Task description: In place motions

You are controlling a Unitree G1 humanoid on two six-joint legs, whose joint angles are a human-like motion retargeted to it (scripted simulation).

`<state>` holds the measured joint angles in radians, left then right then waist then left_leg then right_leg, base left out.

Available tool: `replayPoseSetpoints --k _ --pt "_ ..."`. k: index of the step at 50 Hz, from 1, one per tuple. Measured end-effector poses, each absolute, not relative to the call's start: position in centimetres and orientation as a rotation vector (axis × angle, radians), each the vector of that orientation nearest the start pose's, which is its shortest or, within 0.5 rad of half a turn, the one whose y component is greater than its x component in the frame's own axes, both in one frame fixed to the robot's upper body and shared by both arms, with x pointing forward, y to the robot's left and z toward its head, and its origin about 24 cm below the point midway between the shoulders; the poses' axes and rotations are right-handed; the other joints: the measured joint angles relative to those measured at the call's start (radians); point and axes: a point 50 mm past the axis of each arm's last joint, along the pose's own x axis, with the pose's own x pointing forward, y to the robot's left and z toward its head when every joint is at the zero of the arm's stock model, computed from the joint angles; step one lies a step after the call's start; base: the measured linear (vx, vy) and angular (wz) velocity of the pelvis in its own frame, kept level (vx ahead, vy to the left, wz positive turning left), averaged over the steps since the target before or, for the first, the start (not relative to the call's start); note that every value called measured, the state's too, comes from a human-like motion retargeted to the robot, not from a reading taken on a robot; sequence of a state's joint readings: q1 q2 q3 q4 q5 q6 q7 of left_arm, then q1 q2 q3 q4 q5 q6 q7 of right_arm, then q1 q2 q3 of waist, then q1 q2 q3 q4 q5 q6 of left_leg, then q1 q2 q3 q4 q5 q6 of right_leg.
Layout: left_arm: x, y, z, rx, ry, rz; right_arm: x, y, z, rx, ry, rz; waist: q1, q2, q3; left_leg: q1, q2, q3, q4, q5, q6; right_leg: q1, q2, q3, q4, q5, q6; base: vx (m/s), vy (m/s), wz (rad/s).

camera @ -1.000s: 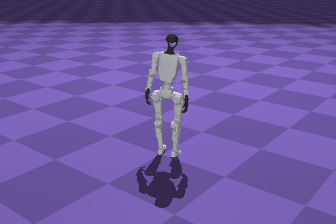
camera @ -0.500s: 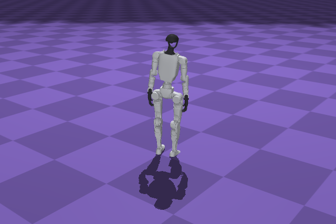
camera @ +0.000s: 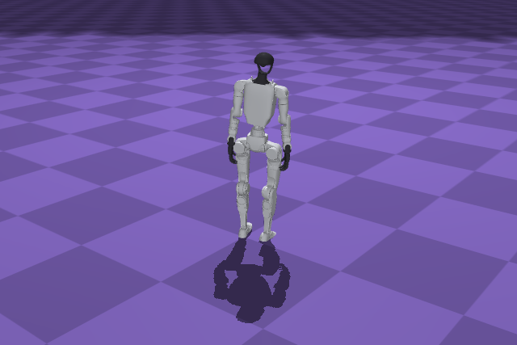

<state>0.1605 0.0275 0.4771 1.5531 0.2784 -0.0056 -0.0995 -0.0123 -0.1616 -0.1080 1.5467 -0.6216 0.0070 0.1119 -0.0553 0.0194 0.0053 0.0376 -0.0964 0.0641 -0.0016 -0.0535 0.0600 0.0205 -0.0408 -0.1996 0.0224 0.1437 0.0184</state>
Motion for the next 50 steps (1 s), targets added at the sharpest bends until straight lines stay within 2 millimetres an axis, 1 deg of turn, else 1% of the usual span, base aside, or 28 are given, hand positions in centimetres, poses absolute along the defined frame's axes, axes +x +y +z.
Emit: replayPoseSetpoints --k 4,7,10,12,17,20,25,27,30,33,35,40,45,50 --pt "-6.0 15.6 -17.8 -0.228 1.697 0.147 2.4 -20.9 -17.7 -0.476 1.555 0.390 -0.052 -0.004 -0.005 0.026 -0.003 0.021 -0.011 -0.020 0.017 -0.013 0.015 0.020 0.002 0.010 -0.002 -0.05 -0.14 -0.32" --pt "-6.3 15.6 -17.7 -0.232 1.707 0.152 3.2 -20.7 -17.7 -0.516 1.530 0.433 -0.080 -0.004 -0.002 0.048 0.003 0.073 -0.017 -0.040 0.030 -0.025 0.032 0.070 0.005 0.023 -0.003 -0.06 -0.12 -0.92" --pt "-6.5 15.8 -17.7 -0.241 1.713 0.151 4.2 -20.5 -17.6 -0.571 1.496 0.483 -0.084 -0.003 0.008 0.068 0.019 0.159 -0.017 -0.061 0.033 -0.038 0.058 0.153 0.009 0.042 -0.004 -0.05 -0.10 -1.47" --pt "-6.6 15.9 -17.6 -0.242 1.716 0.148 4.8 -20.4 -17.6 -0.639 1.467 0.521 -0.082 -0.005 0.014 0.080 0.041 0.227 -0.009 -0.076 0.021 -0.046 0.075 0.219 0.011 0.057 -0.003 -0.06 -0.09 -1.69" --pt "-6.6 16.6 -17.6 -0.219 1.714 0.157 6.1 -20.0 -17.5 -0.774 1.392 0.645 -0.108 0.001 0.027 0.121 0.063 0.378 -0.018 -0.108 0.014 -0.062 0.126 0.335 0.011 0.093 -0.002 -0.10 -0.09 -1.55" --pt "-6.4 16.8 -17.7 -0.221 1.702 0.164 6.6 -19.8 -17.5 -0.827 1.370 0.701 -0.129 0.010 0.032 0.138 0.073 0.464 -0.022 -0.125 0.009 -0.070 0.156 0.381 0.008 0.113 0.000 -0.12 -0.06 -1.44" --pt "-5.2 17.3 -17.8 -0.218 1.663 0.173 7.2 -20.1 -17.3 -0.920 1.330 0.762 -0.182 0.018 0.042 0.152 0.078 0.560 -0.025 -0.145 0.002 -0.083 0.184 0.430 0.005 0.137 0.007 -0.12 -0.01 -0.97" --pt "-4.7 17.4 -17.9 -0.218 1.646 0.179 7.0 -20.0 -17.4 -0.946 1.325 0.780 -0.203 0.022 0.043 0.154 0.079 0.586 -0.025 -0.151 0.000 -0.088 0.193 0.445 0.004 0.143 0.009 -0.12 0.02 -0.67" --pt "-4.0 17.6 -18.0 -0.217 1.620 0.183 6.4 -20.1 -17.5 -0.946 1.346 0.782 -0.227 0.023 0.041 0.154 0.077 0.614 -0.025 -0.157 -0.003 -0.096 0.200 0.461 0.004 0.151 0.010 -0.08 0.03 -0.51" --pt "-3.3 17.6 -18.0 -0.222 1.596 0.185 5.9 -20.0 -17.5 -0.889 1.377 0.744 -0.238 0.027 0.040 0.153 0.075 0.633 -0.027 -0.161 -0.003 -0.098 0.208 0.477 0.001 0.156 0.011 -0.05 0.03 -0.44" --pt "-2.9 17.6 -18.1 -0.225 1.583 0.183 5.8 -19.9 -17.6 -0.853 1.386 0.715 -0.242 0.028 0.039 0.152 0.073 0.641 -0.028 -0.163 -0.004 -0.100 0.211 0.485 0.000 0.159 0.011 -0.03 0.03 -0.27" --pt "-2.4 17.5 -18.1 -0.223 1.567 0.168 6.3 -20.0 -17.5 -0.870 1.376 0.725 -0.247 0.030 0.042 0.147 0.076 0.645 -0.025 -0.163 -0.004 -0.103 0.210 0.488 0.000 0.158 0.015 0.00 0.00 0.00" --pt "-2.3 17.2 -18.1 -0.218 1.567 0.148 6.3 -20.1 -17.5 -0.870 1.380 0.720 -0.237 0.023 0.035 0.138 0.068 0.622 -0.022 -0.158 -0.004 -0.106 0.190 0.466 0.001 0.148 0.016 0.02 0.02 0.28" --pt "-2.8 16.9 -18.1 -0.229 1.584 0.142 6.0 -20.3 -17.5 -0.863 1.391 0.709 -0.218 0.017 0.021 0.118 0.060 0.570 -0.017 -0.148 -0.001 -0.111 0.164 0.429 0.006 0.130 0.010 0.04 0.03 0.57"
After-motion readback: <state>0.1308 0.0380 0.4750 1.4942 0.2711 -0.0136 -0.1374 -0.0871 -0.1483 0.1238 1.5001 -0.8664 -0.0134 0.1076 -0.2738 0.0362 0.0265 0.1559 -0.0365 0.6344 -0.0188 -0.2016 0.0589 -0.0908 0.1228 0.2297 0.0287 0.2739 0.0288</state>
